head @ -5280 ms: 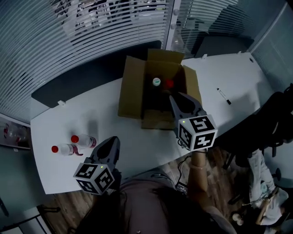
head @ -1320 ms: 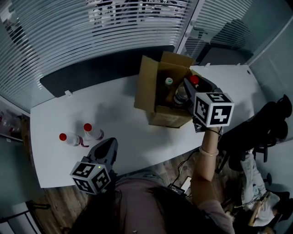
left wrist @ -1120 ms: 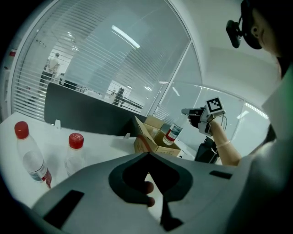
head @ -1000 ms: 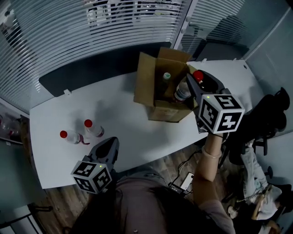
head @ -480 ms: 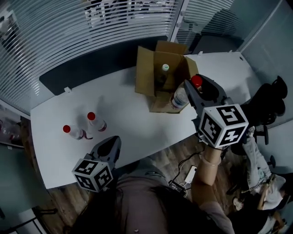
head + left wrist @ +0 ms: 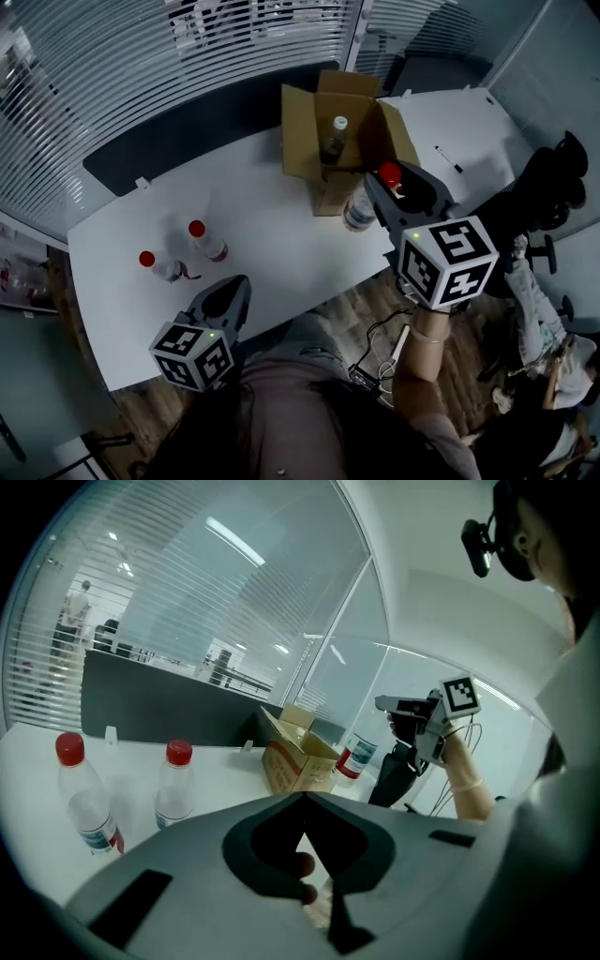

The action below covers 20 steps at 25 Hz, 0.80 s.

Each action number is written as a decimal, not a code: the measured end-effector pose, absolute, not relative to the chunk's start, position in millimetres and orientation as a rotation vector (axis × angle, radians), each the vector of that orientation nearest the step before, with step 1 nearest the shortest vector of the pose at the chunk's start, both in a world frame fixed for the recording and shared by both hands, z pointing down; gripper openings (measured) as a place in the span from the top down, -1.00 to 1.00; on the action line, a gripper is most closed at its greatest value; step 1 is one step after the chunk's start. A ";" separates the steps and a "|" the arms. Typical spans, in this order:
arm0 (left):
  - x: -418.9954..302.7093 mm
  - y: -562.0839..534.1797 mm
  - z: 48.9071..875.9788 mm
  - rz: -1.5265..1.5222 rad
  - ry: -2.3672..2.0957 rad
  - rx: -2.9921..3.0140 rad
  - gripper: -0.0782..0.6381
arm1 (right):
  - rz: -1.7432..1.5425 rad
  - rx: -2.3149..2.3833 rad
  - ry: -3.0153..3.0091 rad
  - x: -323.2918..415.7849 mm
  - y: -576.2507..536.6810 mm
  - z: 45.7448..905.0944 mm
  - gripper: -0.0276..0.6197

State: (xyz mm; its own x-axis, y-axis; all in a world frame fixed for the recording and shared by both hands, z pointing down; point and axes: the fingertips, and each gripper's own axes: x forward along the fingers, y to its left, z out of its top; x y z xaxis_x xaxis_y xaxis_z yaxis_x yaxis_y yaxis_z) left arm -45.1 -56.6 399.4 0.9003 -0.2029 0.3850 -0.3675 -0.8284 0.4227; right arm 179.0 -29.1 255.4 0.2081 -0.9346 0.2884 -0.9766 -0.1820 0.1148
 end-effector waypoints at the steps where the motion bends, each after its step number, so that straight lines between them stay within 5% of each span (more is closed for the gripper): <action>1: -47.4 -56.7 399.4 0.448 -0.408 2.565 0.76 | 0.226 2.213 -1.803 175.7 -28.4 258.2 0.42; 20: -94.4 -65.9 403.7 0.417 -0.475 2.547 0.76 | 0.312 2.059 -1.923 101.7 -49.1 302.0 0.42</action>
